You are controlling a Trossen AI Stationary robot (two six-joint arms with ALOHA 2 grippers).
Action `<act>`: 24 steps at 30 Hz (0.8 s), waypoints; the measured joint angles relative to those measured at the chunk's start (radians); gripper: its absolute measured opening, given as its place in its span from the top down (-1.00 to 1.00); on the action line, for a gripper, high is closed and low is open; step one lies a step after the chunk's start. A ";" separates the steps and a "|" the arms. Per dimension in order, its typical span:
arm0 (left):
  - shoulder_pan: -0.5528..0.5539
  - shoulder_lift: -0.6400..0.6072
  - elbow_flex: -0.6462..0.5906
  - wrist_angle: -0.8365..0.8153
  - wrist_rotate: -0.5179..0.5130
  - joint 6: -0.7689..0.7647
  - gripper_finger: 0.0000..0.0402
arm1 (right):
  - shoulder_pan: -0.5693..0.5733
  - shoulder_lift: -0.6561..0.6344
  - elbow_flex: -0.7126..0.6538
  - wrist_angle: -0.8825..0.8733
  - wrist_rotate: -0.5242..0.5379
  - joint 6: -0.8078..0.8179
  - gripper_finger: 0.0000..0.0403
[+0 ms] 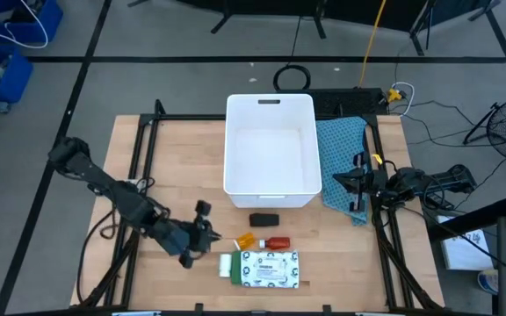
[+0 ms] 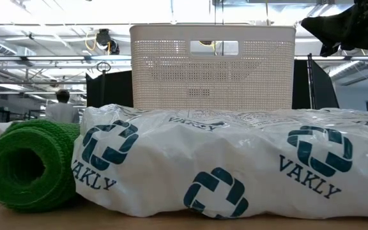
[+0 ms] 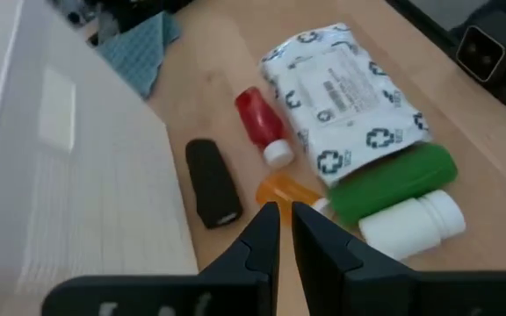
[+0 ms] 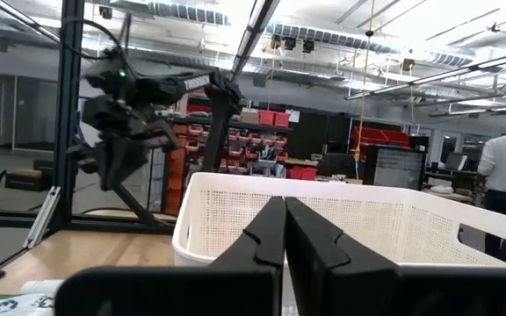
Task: Pick & place medical supplies in basket/bin
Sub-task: Put the white medicine bottle into the white bin
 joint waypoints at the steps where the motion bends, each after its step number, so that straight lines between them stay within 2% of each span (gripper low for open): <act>1: -0.002 0.024 0.020 0.002 -0.001 0.022 0.82 | 0.000 0.000 0.000 0.000 0.000 0.002 1.00; 5: -0.003 0.125 0.090 -0.016 0.000 0.081 0.81 | 0.000 0.000 0.000 0.000 0.000 0.032 1.00; 8: -0.002 0.197 0.142 -0.040 0.048 0.157 0.81 | 0.000 0.000 0.000 -0.006 0.000 0.060 1.00; 13: -0.009 0.307 0.221 -0.167 0.073 0.333 0.81 | 0.000 0.000 0.000 -0.004 0.000 0.102 1.00; 17: -0.028 0.373 0.277 -0.218 0.075 0.380 0.80 | 0.000 0.001 0.000 -0.037 0.000 0.155 1.00; 20: -0.042 0.415 0.320 -0.249 0.077 0.405 0.70 | 0.000 0.001 0.000 -0.042 0.000 0.147 1.00; 24: -0.043 0.447 0.359 -0.268 0.097 0.384 0.37 | 0.000 0.001 0.000 -0.043 0.000 0.122 1.00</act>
